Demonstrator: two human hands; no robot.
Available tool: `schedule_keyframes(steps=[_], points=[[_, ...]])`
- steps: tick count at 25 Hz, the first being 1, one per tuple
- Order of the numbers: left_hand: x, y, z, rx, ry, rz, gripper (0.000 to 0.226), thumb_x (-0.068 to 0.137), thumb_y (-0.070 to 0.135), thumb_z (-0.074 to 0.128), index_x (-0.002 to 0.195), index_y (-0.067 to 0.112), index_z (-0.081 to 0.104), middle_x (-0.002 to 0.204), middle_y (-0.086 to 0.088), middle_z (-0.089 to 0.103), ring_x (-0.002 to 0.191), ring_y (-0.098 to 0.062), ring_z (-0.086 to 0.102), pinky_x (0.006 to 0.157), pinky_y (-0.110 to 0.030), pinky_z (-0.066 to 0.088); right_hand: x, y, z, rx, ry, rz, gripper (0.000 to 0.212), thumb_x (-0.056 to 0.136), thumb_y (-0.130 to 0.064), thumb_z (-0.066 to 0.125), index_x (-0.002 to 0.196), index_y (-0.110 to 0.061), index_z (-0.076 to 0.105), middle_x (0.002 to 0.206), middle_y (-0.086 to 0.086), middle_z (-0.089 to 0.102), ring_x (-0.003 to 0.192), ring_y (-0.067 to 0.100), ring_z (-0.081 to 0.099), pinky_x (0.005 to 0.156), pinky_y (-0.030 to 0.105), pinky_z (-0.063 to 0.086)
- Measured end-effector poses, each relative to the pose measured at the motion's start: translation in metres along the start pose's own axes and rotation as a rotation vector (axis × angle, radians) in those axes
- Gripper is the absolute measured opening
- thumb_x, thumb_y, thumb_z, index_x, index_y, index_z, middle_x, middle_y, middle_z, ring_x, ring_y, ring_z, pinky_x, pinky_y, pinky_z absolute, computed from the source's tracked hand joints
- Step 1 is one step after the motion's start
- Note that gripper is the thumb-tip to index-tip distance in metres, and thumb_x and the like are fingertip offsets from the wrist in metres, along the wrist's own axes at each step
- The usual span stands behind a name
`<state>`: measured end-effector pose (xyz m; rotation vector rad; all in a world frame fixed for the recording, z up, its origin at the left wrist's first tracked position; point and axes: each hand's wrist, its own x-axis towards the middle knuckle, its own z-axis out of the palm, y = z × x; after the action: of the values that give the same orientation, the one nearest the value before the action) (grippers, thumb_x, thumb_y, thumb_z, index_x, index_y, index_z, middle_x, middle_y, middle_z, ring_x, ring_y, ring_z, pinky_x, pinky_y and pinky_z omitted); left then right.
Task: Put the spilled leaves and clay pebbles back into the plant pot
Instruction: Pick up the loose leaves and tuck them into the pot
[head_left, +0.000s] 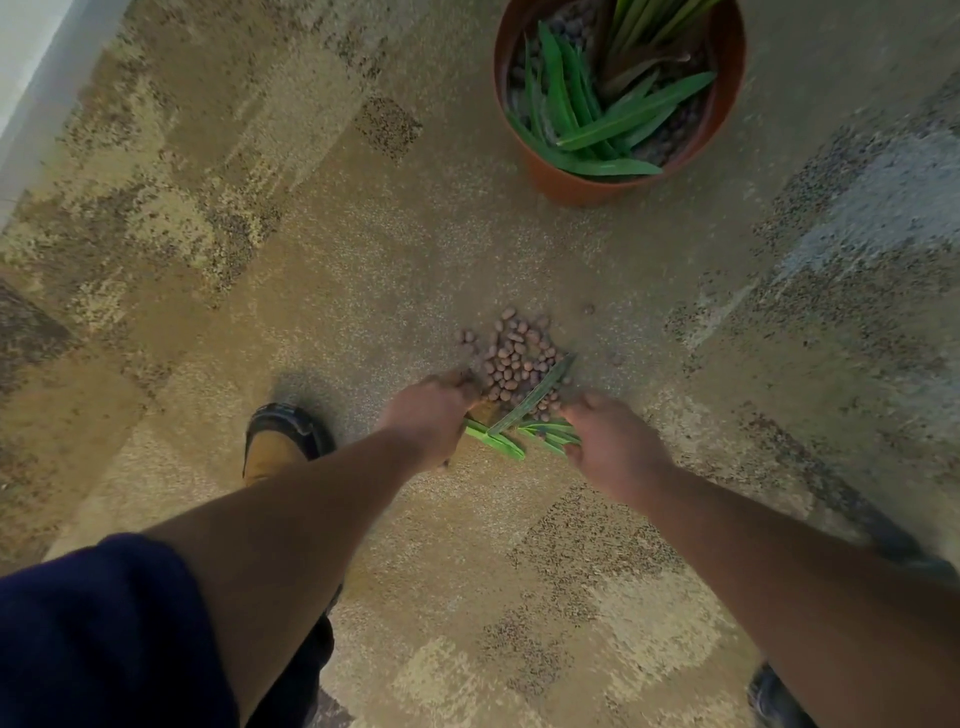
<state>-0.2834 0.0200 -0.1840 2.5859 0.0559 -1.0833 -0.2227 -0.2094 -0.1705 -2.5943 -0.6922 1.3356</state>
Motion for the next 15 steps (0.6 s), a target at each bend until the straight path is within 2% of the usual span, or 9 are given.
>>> schedule_keyframes(steps=[2, 3, 4, 6, 8, 10, 13, 15], points=[[0.000, -0.002, 0.000, 0.063, -0.060, -0.013, 0.074, 0.079, 0.014, 0.084, 0.144, 0.023, 0.048, 0.134, -0.002, 0.063, 0.114, -0.023, 0.064, 0.091, -0.039, 0.060, 0.004, -0.001, 0.009, -0.057, 0.031, 0.013, 0.047, 0.092, -0.016, 0.069, 0.137, -0.018, 0.055, 0.135, 0.009, 0.055, 0.117, 0.024, 0.057, 0.093, 0.038, 0.059], [0.001, -0.004, 0.001, 0.079, -0.089, -0.018, 0.078, 0.077, 0.016, 0.086, 0.144, 0.022, 0.048, 0.131, -0.004, 0.064, 0.112, -0.023, 0.065, 0.091, -0.038, 0.059, 0.005, -0.002, 0.013, -0.067, 0.038, 0.025, 0.045, 0.092, -0.014, 0.068, 0.135, -0.017, 0.056, 0.134, 0.009, 0.054, 0.115, 0.024, 0.058, 0.089, 0.038, 0.061], [0.000, -0.005, 0.001, 0.080, -0.098, -0.022, 0.075, 0.077, 0.017, 0.086, 0.142, 0.021, 0.049, 0.127, -0.004, 0.066, 0.108, -0.021, 0.067, 0.089, -0.036, 0.059, 0.006, -0.004, 0.016, -0.061, 0.044, 0.038, 0.043, 0.092, -0.013, 0.067, 0.134, -0.016, 0.056, 0.134, 0.010, 0.053, 0.112, 0.023, 0.059, 0.086, 0.037, 0.062], [0.000, -0.009, 0.000, 0.017, -0.085, -0.044, 0.054, 0.083, 0.017, 0.081, 0.131, 0.022, 0.059, 0.120, -0.001, 0.069, 0.098, -0.017, 0.068, 0.079, -0.029, 0.059, 0.003, -0.007, 0.016, -0.030, 0.040, 0.052, 0.036, 0.093, -0.011, 0.065, 0.128, -0.014, 0.060, 0.135, 0.011, 0.051, 0.109, 0.022, 0.060, 0.082, 0.037, 0.063], [0.001, -0.013, -0.006, -0.059, -0.117, -0.084, 0.034, 0.084, 0.015, 0.080, 0.115, 0.024, 0.067, 0.111, 0.004, 0.071, 0.089, -0.012, 0.065, 0.068, -0.022, 0.050, -0.001, -0.007, 0.012, -0.005, 0.043, 0.058, 0.022, 0.092, -0.013, 0.066, 0.114, -0.015, 0.064, 0.135, 0.009, 0.052, 0.109, 0.022, 0.061, 0.076, 0.034, 0.062], [0.004, -0.019, -0.015, -0.106, -0.205, -0.101, 0.027, 0.082, 0.011, 0.081, 0.100, 0.026, 0.069, 0.101, 0.006, 0.070, 0.087, -0.011, 0.063, 0.065, -0.020, 0.043, -0.006, -0.004, 0.004, 0.027, 0.055, 0.084, 0.010, 0.090, -0.020, 0.070, 0.098, -0.020, 0.064, 0.127, 0.003, 0.058, 0.104, 0.019, 0.061, 0.066, 0.027, 0.057], [0.008, -0.022, -0.039, -0.190, -0.342, -0.108, 0.032, 0.078, 0.002, 0.081, 0.081, 0.028, 0.063, 0.088, 0.006, 0.067, 0.086, -0.014, 0.066, 0.064, -0.020, 0.043, -0.008, 0.001, -0.014, 0.170, 0.057, 0.128, 0.012, 0.091, -0.021, 0.069, 0.085, -0.021, 0.058, 0.095, -0.002, 0.065, 0.073, 0.011, 0.058, 0.051, 0.018, 0.041], [0.012, -0.018, -0.063, -0.216, -0.385, -0.106, 0.031, 0.077, 0.005, 0.084, 0.077, 0.028, 0.062, 0.085, 0.007, 0.065, 0.082, -0.012, 0.063, 0.063, -0.022, 0.042, -0.005, 0.002, -0.034, 0.393, 0.084, 0.175, 0.015, 0.092, -0.015, 0.067, 0.082, -0.020, 0.057, 0.080, -0.001, 0.066, 0.052, 0.009, 0.054, 0.040, 0.019, 0.039]])
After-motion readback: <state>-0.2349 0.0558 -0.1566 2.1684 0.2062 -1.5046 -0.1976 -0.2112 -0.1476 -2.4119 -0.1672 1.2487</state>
